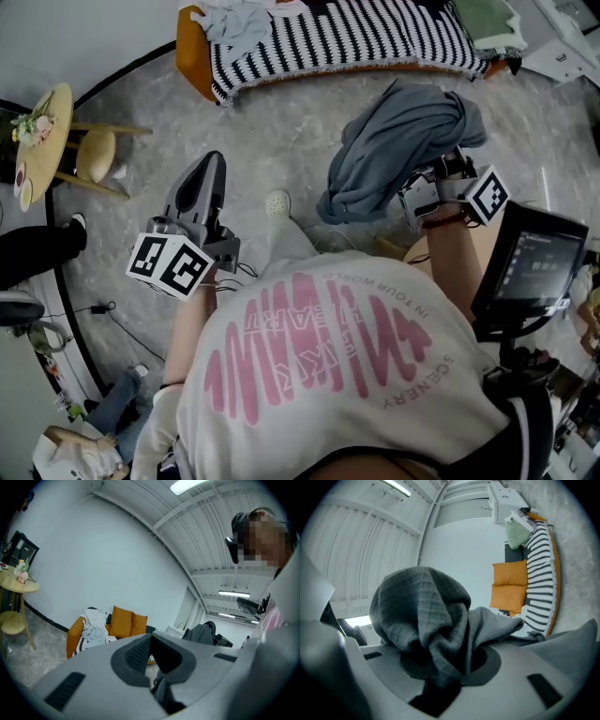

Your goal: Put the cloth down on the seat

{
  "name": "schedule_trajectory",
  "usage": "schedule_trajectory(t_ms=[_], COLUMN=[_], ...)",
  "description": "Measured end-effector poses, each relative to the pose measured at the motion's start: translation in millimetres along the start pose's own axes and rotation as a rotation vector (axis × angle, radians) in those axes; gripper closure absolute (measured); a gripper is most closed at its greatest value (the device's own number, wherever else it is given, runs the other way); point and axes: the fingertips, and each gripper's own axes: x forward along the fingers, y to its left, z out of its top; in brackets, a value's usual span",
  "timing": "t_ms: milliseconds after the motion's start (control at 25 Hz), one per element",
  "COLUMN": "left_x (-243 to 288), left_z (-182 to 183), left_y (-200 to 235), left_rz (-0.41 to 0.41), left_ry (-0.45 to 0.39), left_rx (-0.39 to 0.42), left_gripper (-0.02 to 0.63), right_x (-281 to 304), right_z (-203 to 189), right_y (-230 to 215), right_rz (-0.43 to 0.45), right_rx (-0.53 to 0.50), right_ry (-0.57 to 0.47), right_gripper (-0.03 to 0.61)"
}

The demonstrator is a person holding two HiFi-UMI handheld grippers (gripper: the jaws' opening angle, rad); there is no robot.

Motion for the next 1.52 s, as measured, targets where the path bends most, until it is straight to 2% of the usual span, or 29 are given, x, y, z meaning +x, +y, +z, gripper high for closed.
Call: schedule_trajectory(t_ms=[240, 520, 760, 1120, 1520], left_x=[48, 46, 110, 155, 168], left_z=[34, 47, 88, 105, 118], left_y=[56, 63, 152, 215, 240], left_rz=[-0.018, -0.013, -0.049, -0.056, -0.051], left_ry=[0.011, 0.011, 0.057, 0.061, 0.047], left_rx=[-0.013, 0.026, 0.009, -0.004, -0.007], left_gripper=[0.606, 0.606, 0.606, 0.606, 0.606], right_x=[57, 66, 161, 228, 245], right_z=[0, 0, 2, -4, -1], right_y=[-31, -35, -72, -103, -104], right_rz=[-0.031, -0.021, -0.053, -0.068, -0.076], right_rx=[-0.001, 0.016, -0.006, -0.023, -0.046], right_ry=[-0.027, -0.054, -0.104, -0.090, -0.113], right_gripper=[0.466, 0.466, 0.466, 0.466, 0.466])
